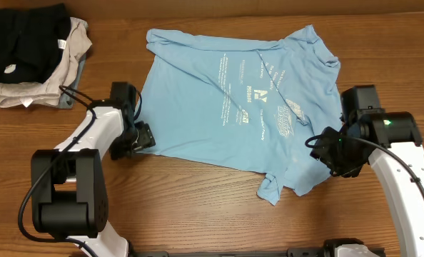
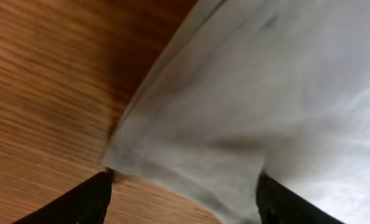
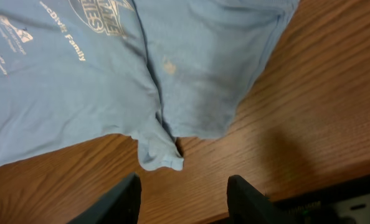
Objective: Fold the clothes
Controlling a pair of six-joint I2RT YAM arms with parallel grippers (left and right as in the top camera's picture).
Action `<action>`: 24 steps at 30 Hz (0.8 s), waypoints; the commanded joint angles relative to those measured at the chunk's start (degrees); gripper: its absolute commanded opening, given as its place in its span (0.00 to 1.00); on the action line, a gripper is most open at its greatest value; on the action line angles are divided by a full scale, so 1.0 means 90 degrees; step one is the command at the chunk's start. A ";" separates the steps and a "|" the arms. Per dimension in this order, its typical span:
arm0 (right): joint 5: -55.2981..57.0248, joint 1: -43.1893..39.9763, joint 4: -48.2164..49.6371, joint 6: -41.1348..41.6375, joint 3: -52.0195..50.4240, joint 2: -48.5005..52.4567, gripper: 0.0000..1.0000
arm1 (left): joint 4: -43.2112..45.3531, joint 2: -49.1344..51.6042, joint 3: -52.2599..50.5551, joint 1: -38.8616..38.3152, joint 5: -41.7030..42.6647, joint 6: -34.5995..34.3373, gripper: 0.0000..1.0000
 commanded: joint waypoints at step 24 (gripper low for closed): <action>-0.0262 0.0622 -0.0457 0.0848 -0.0425 -0.0109 0.47 | 0.0534 0.0070 -0.0216 0.0136 -0.0413 -0.0092 0.04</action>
